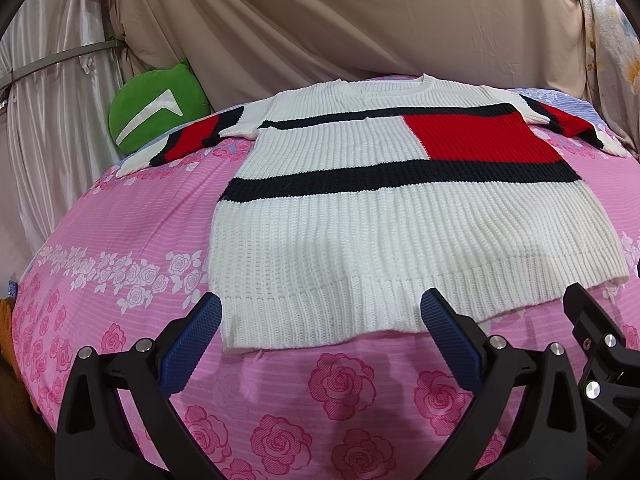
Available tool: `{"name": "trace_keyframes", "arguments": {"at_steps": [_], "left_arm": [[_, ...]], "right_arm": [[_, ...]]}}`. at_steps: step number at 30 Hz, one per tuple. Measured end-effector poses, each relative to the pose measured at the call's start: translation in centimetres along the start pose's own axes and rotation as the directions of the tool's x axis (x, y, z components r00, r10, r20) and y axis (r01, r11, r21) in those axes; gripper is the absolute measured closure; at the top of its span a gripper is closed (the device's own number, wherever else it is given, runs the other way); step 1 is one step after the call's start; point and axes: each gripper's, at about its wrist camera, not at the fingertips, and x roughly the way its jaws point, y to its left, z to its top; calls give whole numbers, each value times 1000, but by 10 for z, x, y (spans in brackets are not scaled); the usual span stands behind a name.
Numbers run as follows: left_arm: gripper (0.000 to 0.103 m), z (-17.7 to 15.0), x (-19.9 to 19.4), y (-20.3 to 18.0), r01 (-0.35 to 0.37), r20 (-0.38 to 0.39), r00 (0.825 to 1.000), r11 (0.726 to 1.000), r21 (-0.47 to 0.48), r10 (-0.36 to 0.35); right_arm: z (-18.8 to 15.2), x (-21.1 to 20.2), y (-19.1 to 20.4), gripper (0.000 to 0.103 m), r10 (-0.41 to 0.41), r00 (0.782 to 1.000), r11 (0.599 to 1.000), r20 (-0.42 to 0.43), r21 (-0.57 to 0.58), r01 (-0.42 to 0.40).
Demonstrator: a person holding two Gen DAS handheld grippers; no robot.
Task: Fold small clothes
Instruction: 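Grasp one sleeve with the right tool and fold it across the body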
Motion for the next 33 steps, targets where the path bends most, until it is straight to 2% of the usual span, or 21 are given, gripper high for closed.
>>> {"name": "trace_keyframes", "arguments": {"at_steps": [11, 17, 21, 23, 26, 30, 32, 33], "left_arm": [[5, 1, 0, 2, 13, -1, 1000, 1000, -13, -13], [5, 11, 0, 26, 124, -18, 992, 987, -99, -126], [5, 31, 5, 45, 173, -12, 984, 974, -147, -176], [5, 44, 5, 54, 177, 19, 984, 972, -156, -176], [5, 65, 13, 62, 149, 44, 989, 979, -140, -144], [5, 91, 35, 65, 105, 44, 994, 989, -106, -101], [5, 100, 45, 65, 87, 40, 996, 992, -95, -84], [5, 107, 54, 64, 74, 36, 997, 994, -86, -71]], "right_arm": [[1, 0, 0, 5, 20, 1000, 1000, -1, 3, -20], [14, 1, -37, 5, 112, 993, 990, 25, 87, -113], [43, 18, -95, 5, 131, 991, 981, 15, 140, -132], [64, 36, -136, 5, 106, 994, 976, 10, 188, -106], [96, 72, -206, 5, 24, 1000, 962, 13, 271, -27], [130, 134, -305, 9, -46, 999, 907, -23, 418, 52], [141, 167, -352, 19, -43, 998, 862, -49, 504, 62], [144, 181, -371, 21, -32, 998, 838, -61, 543, 60]]}}
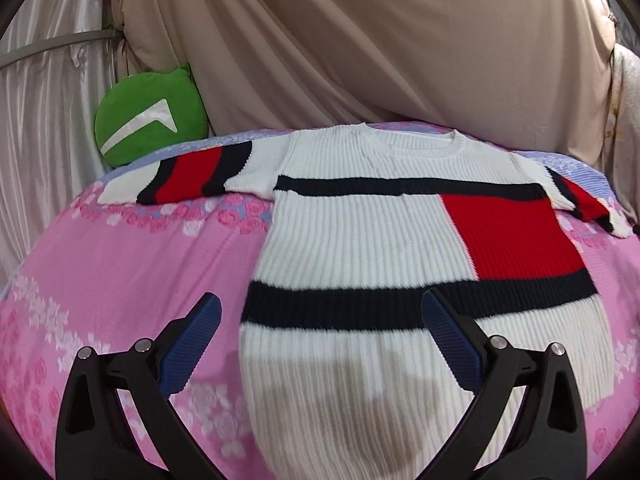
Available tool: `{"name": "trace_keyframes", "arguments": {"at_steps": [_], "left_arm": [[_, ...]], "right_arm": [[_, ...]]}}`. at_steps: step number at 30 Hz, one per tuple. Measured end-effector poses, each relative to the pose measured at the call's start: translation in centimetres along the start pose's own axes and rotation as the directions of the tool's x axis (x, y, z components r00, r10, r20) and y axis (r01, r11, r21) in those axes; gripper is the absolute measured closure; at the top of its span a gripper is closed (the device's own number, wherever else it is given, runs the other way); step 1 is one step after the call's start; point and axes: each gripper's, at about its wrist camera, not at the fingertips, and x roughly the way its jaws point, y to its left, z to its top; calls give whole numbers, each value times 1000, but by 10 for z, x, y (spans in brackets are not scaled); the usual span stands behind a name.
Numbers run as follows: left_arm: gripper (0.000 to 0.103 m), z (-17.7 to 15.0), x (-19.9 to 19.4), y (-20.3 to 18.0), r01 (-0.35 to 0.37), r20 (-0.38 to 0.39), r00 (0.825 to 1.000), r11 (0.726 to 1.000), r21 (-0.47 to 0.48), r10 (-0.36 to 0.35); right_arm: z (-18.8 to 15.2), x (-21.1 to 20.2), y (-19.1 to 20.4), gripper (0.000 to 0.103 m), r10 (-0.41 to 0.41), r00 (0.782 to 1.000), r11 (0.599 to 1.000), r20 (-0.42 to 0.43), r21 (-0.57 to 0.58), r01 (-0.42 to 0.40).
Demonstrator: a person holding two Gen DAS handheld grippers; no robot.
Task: Fold small clothes
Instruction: 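Grasp one sleeve with the right tool and fold it across the body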
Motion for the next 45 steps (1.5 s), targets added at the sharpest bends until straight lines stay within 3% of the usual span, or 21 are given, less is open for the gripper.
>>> {"name": "trace_keyframes", "arguments": {"at_steps": [3, 6, 9, 10, 11, 15, 19, 22, 27, 32, 35, 37, 39, 40, 41, 43, 45], "left_arm": [[5, 12, 17, -5, -22, 2, 1000, 999, 23, 22], [5, 22, 30, -9, -29, 5, 1000, 999, 35, 29], [5, 31, 46, -13, -16, -7, 1000, 999, 43, 16], [5, 33, 50, -14, -13, -11, 1000, 999, 46, 13], [5, 35, 55, -16, -9, -14, 1000, 999, 49, 9], [5, 45, 70, -18, -10, -14, 1000, 998, 55, 11], [5, 60, 79, -16, -26, 12, 1000, 998, 56, 25], [5, 73, 84, -11, -25, 30, 999, 999, 46, 23], [5, 94, 90, -3, 7, 45, 999, 1000, 23, -8], [5, 110, 103, 7, 25, 57, 998, 1000, 3, -25], [5, 117, 124, 11, 83, 0, 997, 996, -14, -83], [5, 120, 142, 12, 120, -48, 991, 992, -29, -122], [5, 122, 162, 13, 171, -100, 979, 983, -64, -177], [5, 122, 169, 12, 186, -117, 974, 980, -73, -194], [5, 123, 176, 10, 204, -128, 969, 976, -77, -212], [5, 126, 189, 4, 216, -149, 963, 974, -74, -225], [5, 128, 203, -7, 248, -185, 948, 966, -77, -259]], "right_arm": [[31, 41, -31, 25, 0, 999, 994, -32, 111, 3], [49, 70, -38, 30, -35, 998, 992, -43, 118, 40], [64, 89, -32, 54, -83, 996, 991, -44, 99, 87], [70, 94, -30, 79, -89, 995, 991, -48, 94, 93], [76, 98, -24, 87, -70, 996, 993, -52, 92, 74], [98, 77, 29, 89, -13, 998, 999, 58, 32, 11], [107, 38, 138, 89, 198, 970, 975, 139, -130, -181], [89, 19, 243, 89, 345, 933, 900, 103, -318, -298], [6, 24, 404, 89, 498, 863, 704, -87, -541, -461], [-114, 74, 496, 87, 446, 822, 548, -355, -618, -564], [-163, 108, 514, 84, 356, 809, 493, -468, -641, -588], [-170, 103, 509, 81, 342, 812, 468, -473, -664, -583], [-157, 85, 487, 72, 381, 811, 476, -443, -658, -583], [-145, 76, 474, 63, 405, 813, 495, -418, -648, -579], [-128, 67, 452, 54, 427, 825, 531, -370, -636, -560], [-102, 53, 414, 48, 440, 855, 598, -276, -620, -508], [-76, 46, 373, 46, 387, 906, 671, -173, -621, -406]]}}
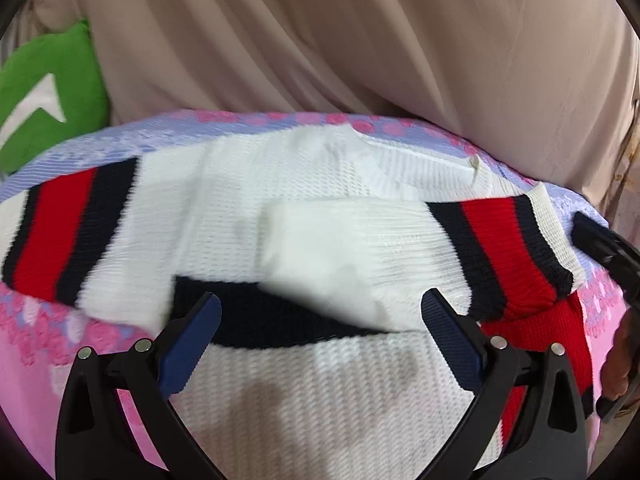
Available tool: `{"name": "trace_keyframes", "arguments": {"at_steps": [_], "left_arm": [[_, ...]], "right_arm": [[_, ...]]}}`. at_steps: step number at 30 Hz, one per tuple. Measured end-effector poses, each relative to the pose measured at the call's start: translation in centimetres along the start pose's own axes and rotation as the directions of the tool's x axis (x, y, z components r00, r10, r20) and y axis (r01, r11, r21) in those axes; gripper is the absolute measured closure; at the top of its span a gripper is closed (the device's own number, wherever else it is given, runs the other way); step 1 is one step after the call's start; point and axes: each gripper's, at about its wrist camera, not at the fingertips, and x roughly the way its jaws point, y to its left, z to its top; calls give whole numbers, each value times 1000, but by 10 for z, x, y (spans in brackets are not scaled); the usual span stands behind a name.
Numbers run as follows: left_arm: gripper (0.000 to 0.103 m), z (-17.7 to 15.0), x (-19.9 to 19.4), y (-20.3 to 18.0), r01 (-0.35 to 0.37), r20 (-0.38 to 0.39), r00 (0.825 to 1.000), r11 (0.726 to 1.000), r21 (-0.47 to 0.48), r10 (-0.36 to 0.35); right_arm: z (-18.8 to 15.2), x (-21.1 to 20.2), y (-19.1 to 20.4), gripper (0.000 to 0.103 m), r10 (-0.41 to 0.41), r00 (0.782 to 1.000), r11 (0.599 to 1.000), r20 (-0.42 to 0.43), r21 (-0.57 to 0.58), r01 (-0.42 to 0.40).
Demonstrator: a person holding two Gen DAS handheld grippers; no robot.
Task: Fold small clothes
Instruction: 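Grasp one sleeve with the right tool and fold it across the body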
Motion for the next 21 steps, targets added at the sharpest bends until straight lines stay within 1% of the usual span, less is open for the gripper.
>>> {"name": "trace_keyframes", "arguments": {"at_steps": [1, 2, 3, 4, 5, 6, 7, 9, 10, 13, 15, 16, 17, 18, 19, 20, 21], "left_arm": [[5, 2, 10, -3, -6, -24, 1000, 1000, -6, 6], [5, 2, 20, -4, -23, -52, 998, 1000, -18, 22], [5, 2, 27, -4, -36, -74, 997, 999, -33, 34], [5, 1, 32, -3, -36, -93, 995, 998, -55, 31], [5, -1, 35, 0, -38, -105, 994, 996, -85, 29], [5, -2, 35, 4, -45, -100, 994, 994, -103, 34], [5, -4, 32, 6, -41, -86, 996, 992, -116, 31], [5, -7, 25, 13, -61, -66, 996, 990, -130, 53], [5, -8, 23, 16, -55, -60, 997, 989, -136, 47], [6, -7, 30, 20, -42, -89, 996, 988, -149, 29], [8, -3, 34, 16, -42, -81, 996, 990, -133, 31], [12, 0, 37, 13, -40, -79, 996, 992, -118, 30], [25, 4, 40, 8, -34, -80, 996, 994, -104, 26], [41, 7, 41, 4, -31, -75, 997, 996, -89, 25], [50, 11, 42, 3, -29, -74, 997, 996, -80, 23], [69, 16, 42, 2, -38, -65, 997, 997, -72, 34], [97, 20, 41, 1, -38, -49, 998, 997, -70, 34]], "right_arm": [[-7, -12, -21, 45, -67, 998, 998, 5, 13, 67], [-13, -19, -39, 45, -111, 994, 993, -4, 35, 112], [-19, -23, -54, 45, -138, 990, 988, -17, 60, 139], [-28, -28, -73, 45, -162, 986, 981, -38, 104, 165], [-31, -31, -89, 45, -166, 985, 976, -52, 135, 172], [-35, -30, -101, 45, -167, 983, 971, -69, 164, 177], [-40, -29, -112, 45, -172, 981, 964, -87, 189, 186], [-45, -24, -124, 45, -170, 980, 960, -102, 209, 188], [-45, -20, -126, 45, -162, 981, 959, -106, 216, 182], [-46, -5, -129, 45, -110, 987, 957, -117, 254, 137], [-43, 12, -125, 45, -80, 989, 953, -128, 283, 113], [-43, 19, -125, 45, -67, 989, 950, -134, 293, 104], [-40, 24, -125, 45, -62, 988, 949, -140, 299, 102], [-39, 29, -123, 45, -59, 987, 947, -149, 304, 102], [-38, 35, -122, 45, -60, 985, 946, -159, 305, 107], [-37, 42, -121, 46, -64, 983, 946, -174, 303, 115], [-37, 46, -120, 57, -69, 981, 947, -184, 298, 123]]}}
